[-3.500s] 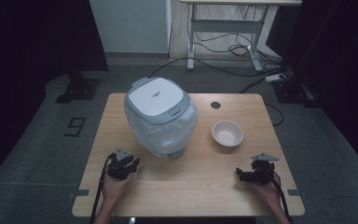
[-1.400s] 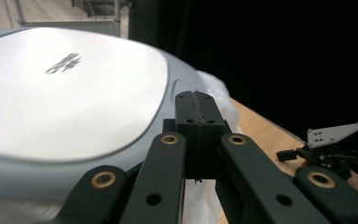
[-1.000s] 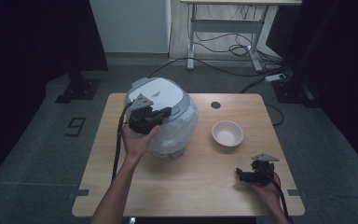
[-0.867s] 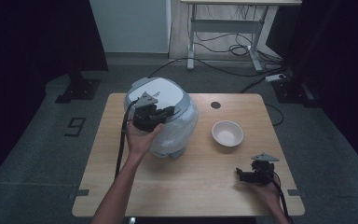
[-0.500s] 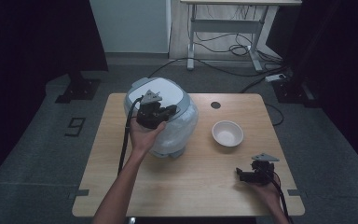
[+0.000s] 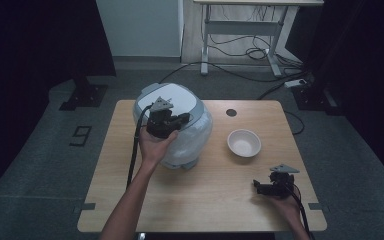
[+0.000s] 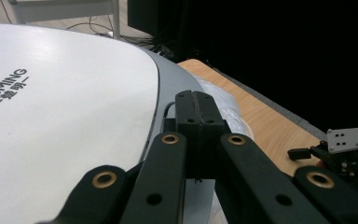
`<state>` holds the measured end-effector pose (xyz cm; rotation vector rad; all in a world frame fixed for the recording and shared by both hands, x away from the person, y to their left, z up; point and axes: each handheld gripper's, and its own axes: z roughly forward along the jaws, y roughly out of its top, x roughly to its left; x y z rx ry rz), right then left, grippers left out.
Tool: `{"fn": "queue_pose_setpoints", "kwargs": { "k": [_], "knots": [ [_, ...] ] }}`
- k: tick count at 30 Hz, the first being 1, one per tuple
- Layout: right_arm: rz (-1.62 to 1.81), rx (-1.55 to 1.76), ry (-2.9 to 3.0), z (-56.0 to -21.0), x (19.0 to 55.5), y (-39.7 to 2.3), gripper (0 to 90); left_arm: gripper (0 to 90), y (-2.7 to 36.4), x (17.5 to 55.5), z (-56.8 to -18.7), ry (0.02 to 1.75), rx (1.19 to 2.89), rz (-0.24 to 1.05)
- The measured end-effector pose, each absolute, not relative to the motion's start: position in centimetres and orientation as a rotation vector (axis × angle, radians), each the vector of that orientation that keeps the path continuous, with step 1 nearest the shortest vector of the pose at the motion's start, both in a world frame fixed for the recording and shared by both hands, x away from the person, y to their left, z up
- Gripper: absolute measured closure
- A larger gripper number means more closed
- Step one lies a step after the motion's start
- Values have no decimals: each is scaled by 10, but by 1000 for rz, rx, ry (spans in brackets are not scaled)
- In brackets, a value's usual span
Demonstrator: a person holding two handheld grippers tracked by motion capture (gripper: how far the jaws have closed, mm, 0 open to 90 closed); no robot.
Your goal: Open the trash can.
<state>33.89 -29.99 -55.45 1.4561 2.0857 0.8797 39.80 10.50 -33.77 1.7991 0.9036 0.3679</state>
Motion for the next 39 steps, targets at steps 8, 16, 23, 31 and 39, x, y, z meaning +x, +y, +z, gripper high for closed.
{"fn": "queue_pose_setpoints", "kwargs": {
  "k": [8, 16, 23, 31, 39],
  "knots": [
    [880, 1456, 2086, -555, 339, -300, 22, 900, 106, 399, -339, 912, 1787, 355],
    [883, 1455, 2085, -554, 338, -300, 29, 795, 112, 394, -338, 880, 1760, 343],
    [884, 1454, 2085, -555, 339, -300, 29, 385, 122, 357, -337, 854, 1752, 434],
    [886, 1452, 2083, -555, 338, -300, 31, 223, 149, 324, -358, 869, 1723, 470],
    [884, 1451, 2084, -555, 338, -300, 31, 233, 176, 311, -397, 945, 1745, 502]
  ]
}}
